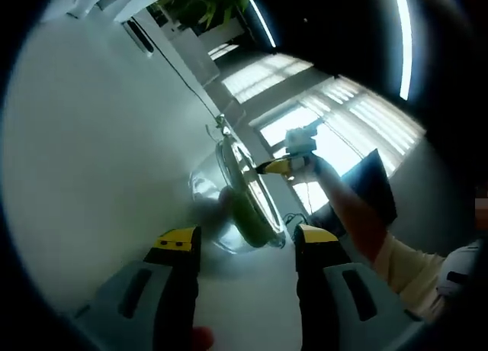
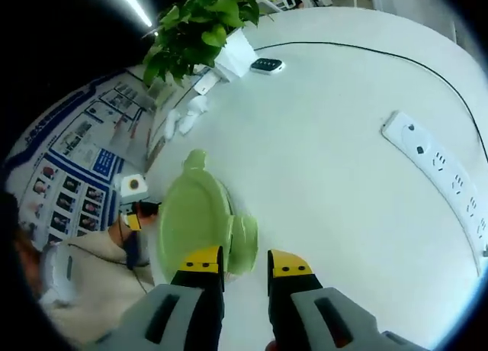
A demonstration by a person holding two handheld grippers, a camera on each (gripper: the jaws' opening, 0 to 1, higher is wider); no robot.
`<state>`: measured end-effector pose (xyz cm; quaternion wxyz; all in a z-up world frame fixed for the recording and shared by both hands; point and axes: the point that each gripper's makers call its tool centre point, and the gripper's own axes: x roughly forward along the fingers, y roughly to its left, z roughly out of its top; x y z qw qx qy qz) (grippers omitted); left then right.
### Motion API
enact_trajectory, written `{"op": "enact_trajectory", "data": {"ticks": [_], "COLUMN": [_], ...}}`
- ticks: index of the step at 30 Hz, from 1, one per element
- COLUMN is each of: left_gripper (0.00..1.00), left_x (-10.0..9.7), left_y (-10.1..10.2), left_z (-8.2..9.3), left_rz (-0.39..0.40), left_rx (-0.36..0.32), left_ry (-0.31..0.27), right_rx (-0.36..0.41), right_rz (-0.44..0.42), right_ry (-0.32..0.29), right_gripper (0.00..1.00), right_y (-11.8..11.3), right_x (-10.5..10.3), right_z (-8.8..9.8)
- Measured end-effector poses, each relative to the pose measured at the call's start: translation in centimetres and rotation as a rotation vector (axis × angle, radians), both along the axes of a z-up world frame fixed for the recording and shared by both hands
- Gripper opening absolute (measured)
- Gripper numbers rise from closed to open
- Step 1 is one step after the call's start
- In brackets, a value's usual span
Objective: Pick up the tomato from the tabletop place it into the food storage container close the lid and lock the latches
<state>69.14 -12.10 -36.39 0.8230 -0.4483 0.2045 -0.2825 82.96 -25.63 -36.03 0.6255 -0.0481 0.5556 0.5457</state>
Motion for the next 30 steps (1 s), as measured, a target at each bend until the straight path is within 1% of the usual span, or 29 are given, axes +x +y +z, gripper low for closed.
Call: {"op": "enact_trajectory", "data": {"ticks": [2,4,7,8,10,13,17,19,20,23,25,26,28,30], "left_gripper": [0.47,0.46,0.45,0.45,0.45,0.45,0.45,0.44,0.44,0.39,0.33,0.33,0.32,0.30], "left_x": [0.2,0.6,0.7,0.7,0.9,1.1,1.3,1.3,1.4,1.5,1.6,1.7,1.7,1.7], "left_y": [0.1,0.4,0.3,0.2,0.1,0.1,-0.1,-0.3,-0.4,-0.5,-0.6,-0.6,-0.7,-0.8], "left_z": [0.0,-0.1,-0.1,-0.2,-0.5,-1.0,-1.0,-1.0,-0.9,-1.0,-1.2,-1.1,-1.1,-1.0], "left_rz": [0.006,0.019,0.026,0.026,0.032,0.035,0.045,0.043,0.043,0.043,0.056,0.062,0.057,0.057], "left_rx": [-0.012,-0.030,-0.032,-0.032,-0.025,-0.024,-0.022,-0.024,-0.028,-0.034,-0.037,-0.049,-0.051,-0.046], "left_ry": [0.002,0.011,0.012,0.014,0.025,0.039,0.044,0.045,0.048,0.055,0.069,0.072,0.073,0.072], "right_rx": [0.022,0.045,0.072,0.078,0.078,0.090,0.111,0.145,0.176,0.190,0.199,0.211,0.221,0.224], "right_rz": [0.020,0.030,0.034,0.033,0.034,0.035,0.049,0.059,0.071,0.079,0.080,0.083,0.083,0.070], "right_ry": [0.027,0.033,0.050,0.067,0.071,0.087,0.103,0.121,0.133,0.148,0.159,0.165,0.170,0.179], "right_gripper": [0.16,0.15,0.14,0.14,0.14,0.14,0.14,0.14,0.14,0.13,0.12,0.12,0.11,0.07], "right_y": [0.2,0.4,0.7,0.6,0.5,0.4,0.3,0.6,0.7,0.8,0.9,1.1,1.2,1.2], "right_x": [-0.7,-1.1,-1.5,-0.5,0.2,0.1,-0.3,-0.6,-0.9,-1.3,-1.4,-1.5,-1.6,-1.4], "right_z": [-0.1,-0.1,0.0,0.0,-0.4,-0.5,-0.8,-0.6,-0.4,-0.5,-0.6,-0.5,-0.5,-0.5]}}
